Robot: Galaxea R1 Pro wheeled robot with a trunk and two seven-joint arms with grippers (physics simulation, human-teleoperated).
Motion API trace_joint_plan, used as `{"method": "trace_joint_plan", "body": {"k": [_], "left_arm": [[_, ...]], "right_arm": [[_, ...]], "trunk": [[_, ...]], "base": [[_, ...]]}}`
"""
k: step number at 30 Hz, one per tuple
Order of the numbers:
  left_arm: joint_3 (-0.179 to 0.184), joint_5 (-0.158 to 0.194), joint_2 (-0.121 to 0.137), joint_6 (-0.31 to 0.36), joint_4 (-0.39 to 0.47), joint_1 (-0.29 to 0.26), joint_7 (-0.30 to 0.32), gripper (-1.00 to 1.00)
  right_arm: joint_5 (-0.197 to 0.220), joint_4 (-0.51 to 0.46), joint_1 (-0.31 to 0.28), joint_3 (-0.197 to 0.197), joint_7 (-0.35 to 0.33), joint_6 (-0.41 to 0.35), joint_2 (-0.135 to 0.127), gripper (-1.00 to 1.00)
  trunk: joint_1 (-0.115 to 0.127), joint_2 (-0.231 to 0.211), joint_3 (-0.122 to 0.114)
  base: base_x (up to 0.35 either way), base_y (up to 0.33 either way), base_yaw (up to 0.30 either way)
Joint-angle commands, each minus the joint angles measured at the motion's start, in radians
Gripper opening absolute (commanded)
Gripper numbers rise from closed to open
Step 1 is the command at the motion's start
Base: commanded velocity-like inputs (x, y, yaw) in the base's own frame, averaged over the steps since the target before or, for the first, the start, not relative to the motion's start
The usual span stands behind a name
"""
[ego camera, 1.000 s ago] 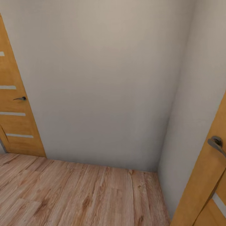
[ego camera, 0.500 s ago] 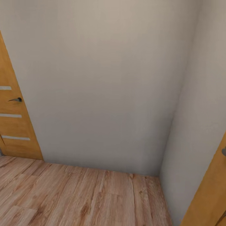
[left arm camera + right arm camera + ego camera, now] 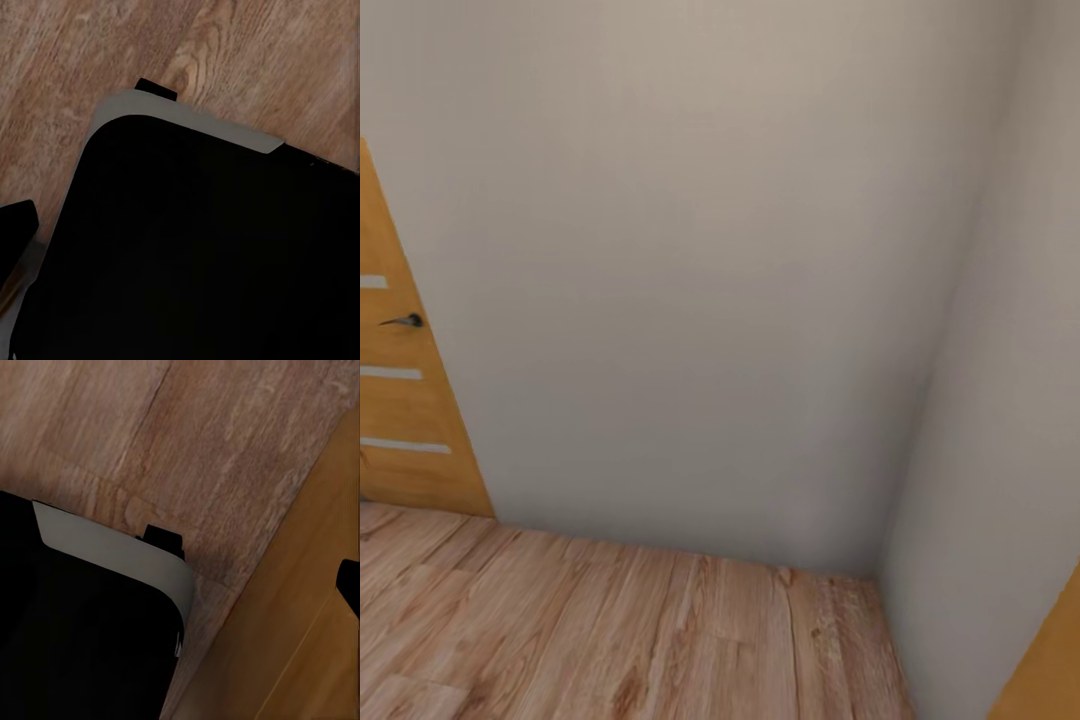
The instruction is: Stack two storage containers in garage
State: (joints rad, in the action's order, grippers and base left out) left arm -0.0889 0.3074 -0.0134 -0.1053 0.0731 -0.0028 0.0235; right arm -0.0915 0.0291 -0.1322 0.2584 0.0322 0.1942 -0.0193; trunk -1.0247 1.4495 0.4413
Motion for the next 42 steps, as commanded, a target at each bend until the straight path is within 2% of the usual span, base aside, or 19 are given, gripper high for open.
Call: {"method": "trace_joint_plan", "body": {"k": [1, 42], "left_arm": [[-0.008, 0.001, 0.000, -0.002, -0.001, 0.000, 0.003, 1.00], [-0.008, 0.001, 0.000, -0.002, 0.000, 0.000, 0.003, 1.00]], "right_arm": [[-0.009, 0.003, -0.001, -0.001, 0.004, 0.005, 0.000, 1.00], [-0.007, 0.003, -0.001, -0.002, 0.004, 0.007, -0.001, 1.00]], "trunk": [[0.000, 0.000, 0.001], [0.000, 0.000, 0.001]], "base": [[0.178, 0.000, 0.211], [0.170, 0.000, 0.271]]}}
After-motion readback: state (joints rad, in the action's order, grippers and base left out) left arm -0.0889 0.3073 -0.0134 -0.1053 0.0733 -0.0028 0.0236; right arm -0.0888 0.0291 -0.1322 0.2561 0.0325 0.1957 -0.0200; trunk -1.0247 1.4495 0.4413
